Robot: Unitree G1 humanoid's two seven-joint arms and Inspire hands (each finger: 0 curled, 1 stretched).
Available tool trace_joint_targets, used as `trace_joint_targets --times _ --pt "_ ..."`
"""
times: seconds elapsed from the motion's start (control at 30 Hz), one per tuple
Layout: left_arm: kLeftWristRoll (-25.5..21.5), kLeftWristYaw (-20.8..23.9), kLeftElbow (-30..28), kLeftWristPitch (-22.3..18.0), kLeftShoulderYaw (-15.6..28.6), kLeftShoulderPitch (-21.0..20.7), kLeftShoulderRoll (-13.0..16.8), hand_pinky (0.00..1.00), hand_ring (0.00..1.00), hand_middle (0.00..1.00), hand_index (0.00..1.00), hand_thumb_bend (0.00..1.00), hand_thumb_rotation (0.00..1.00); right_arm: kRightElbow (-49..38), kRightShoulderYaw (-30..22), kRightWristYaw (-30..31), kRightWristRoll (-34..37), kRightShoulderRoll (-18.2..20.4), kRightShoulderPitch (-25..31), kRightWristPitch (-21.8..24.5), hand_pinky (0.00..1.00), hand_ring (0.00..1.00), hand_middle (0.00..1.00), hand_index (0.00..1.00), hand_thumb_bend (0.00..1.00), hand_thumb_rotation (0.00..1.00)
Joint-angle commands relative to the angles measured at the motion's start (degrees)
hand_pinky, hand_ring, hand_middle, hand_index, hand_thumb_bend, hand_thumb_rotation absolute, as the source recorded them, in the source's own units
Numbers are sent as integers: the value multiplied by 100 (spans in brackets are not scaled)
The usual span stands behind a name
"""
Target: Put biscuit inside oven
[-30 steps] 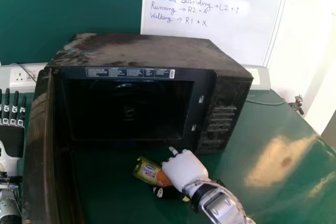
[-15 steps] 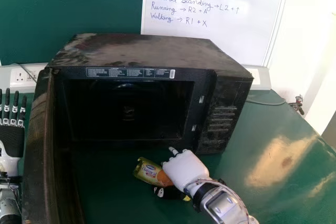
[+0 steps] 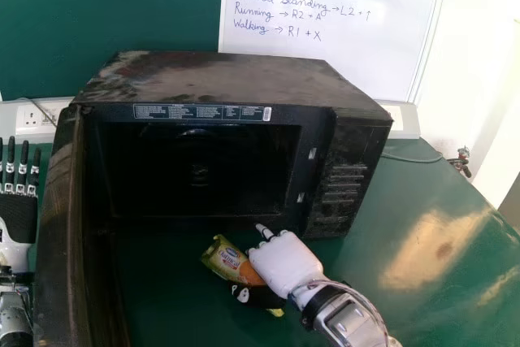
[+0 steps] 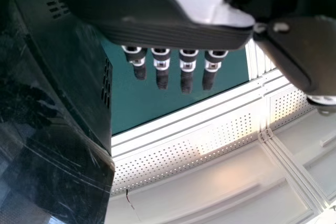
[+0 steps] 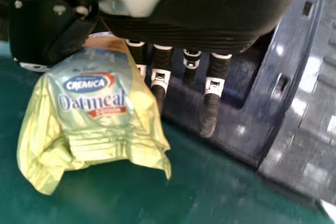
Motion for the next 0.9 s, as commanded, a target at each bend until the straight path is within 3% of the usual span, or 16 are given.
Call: trace_joint_targets --times 0.0,0.3,0.6,0.87 --pt "25 30 215 53 4 229 -238 0 0 48 49 51 0 34 -88 -229 71 43 -7 -4 49 48 47 51 52 0" --pt "20 8 211 90 0 239 -224 0 0 48 49 51 0 122 -173 -682 340 132 1 -42 54 54 49 49 52 0" --pt "47 -28 260 28 13 228 -207 0 0 48 49 51 0 410 -249 -1751 675 290 55 -245 51 51 48 49 53 0" --pt "17 2 218 104 16 242 -213 0 0 48 49 51 0 517 -258 -1991 773 310 5 -303 52 50 48 50 53 0"
